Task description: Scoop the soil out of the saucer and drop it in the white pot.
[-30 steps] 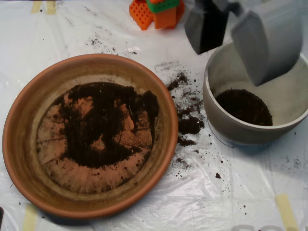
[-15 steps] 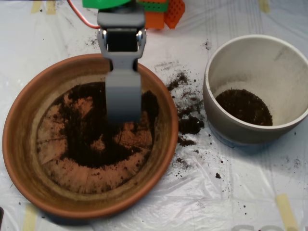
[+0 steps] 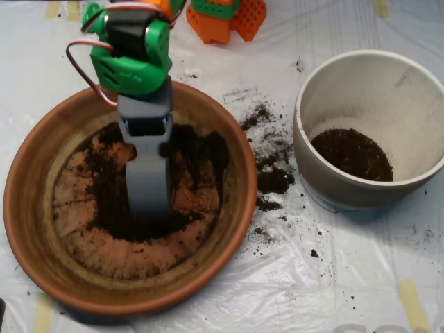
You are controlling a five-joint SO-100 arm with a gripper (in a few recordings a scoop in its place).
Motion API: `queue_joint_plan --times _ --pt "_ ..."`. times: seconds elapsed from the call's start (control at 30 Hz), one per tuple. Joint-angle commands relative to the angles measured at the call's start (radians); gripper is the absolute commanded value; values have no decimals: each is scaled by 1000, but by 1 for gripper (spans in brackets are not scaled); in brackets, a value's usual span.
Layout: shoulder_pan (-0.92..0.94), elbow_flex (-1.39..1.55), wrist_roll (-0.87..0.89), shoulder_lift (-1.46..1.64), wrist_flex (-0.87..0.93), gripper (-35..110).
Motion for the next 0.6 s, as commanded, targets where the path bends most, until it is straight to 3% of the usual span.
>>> queue_joint_plan --times 0.0,0.23,0.57 --pt "26 -120 -31 -43 28 57" --pt "-8 -253 -67 -160 64 56" --pt "-31 -598 -127 -419 284 55"
